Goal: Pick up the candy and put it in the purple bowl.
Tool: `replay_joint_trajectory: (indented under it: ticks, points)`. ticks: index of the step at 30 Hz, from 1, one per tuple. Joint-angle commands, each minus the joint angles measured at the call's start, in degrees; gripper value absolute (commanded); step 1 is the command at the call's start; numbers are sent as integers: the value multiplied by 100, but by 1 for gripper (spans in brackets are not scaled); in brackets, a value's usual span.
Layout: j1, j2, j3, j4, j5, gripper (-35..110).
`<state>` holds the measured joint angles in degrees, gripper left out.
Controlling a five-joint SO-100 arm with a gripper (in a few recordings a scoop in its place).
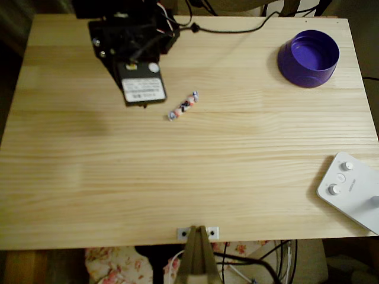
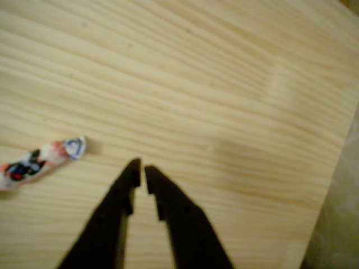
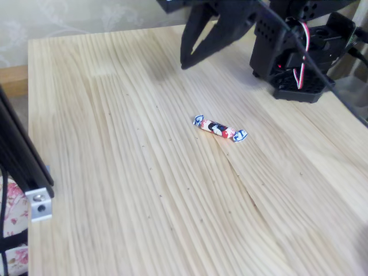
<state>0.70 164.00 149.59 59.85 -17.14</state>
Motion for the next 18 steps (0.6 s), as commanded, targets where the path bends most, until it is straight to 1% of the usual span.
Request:
replay_joint_trajectory:
  ticks: [1,4,8,14,18]
  points:
    - [-18,-905,-1380,-211,-176,-1]
    - [-105,-1600,-1969,-246,-202,-1]
    - [-158,-2092,-2505,18,-281,-1]
    - [-360,-2162,-2549,105,-1134,-1]
    - [-624,-2109,-2303,62,-1951,-1]
